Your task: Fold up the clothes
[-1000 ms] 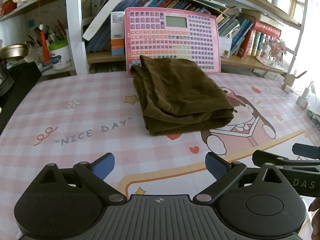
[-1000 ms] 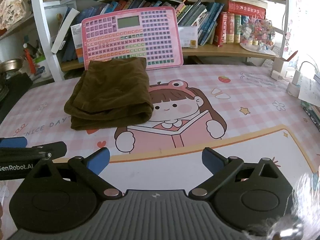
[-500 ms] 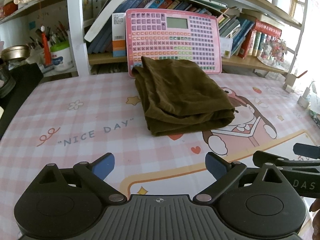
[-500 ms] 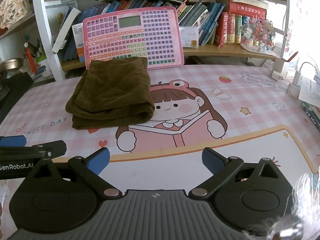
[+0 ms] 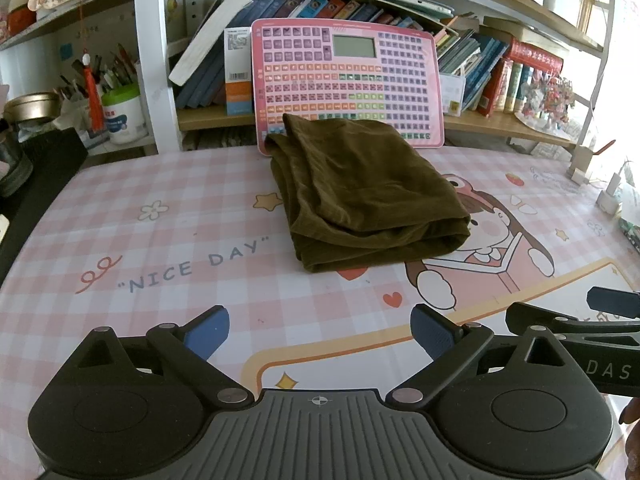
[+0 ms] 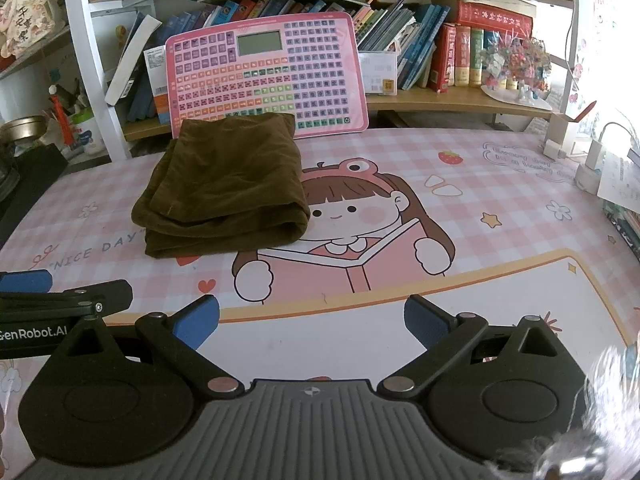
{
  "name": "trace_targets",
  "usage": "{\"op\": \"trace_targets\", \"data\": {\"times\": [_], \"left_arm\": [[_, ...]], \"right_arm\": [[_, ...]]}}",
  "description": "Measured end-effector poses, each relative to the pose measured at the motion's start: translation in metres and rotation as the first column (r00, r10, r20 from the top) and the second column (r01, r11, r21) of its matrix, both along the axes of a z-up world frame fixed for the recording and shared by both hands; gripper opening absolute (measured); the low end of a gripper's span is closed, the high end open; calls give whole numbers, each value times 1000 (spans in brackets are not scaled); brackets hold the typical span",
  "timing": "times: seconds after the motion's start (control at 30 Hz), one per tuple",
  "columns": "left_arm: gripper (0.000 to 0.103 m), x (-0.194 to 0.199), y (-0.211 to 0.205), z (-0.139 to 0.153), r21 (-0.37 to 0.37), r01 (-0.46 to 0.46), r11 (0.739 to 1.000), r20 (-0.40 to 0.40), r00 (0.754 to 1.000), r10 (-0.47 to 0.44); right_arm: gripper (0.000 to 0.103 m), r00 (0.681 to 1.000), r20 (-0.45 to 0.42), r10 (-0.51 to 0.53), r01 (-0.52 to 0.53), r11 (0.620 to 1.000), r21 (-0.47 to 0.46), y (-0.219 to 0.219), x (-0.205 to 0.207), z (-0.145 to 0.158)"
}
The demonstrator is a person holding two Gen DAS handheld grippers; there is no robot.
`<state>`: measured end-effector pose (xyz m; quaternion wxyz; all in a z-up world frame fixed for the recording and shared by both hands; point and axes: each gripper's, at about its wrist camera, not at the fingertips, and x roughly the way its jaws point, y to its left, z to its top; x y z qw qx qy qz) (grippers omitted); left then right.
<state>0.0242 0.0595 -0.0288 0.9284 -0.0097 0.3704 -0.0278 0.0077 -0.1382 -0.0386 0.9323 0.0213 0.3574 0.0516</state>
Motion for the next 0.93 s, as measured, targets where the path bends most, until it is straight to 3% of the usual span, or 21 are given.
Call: {"op": "trace_targets", "data": {"times": [0.93], "left_arm": [[99, 3, 0, -2, 11, -9, 1000, -16, 1000, 9]], "right_arm": [[100, 1000, -21, 2, -2, 1000, 0, 1, 4, -3]]}}
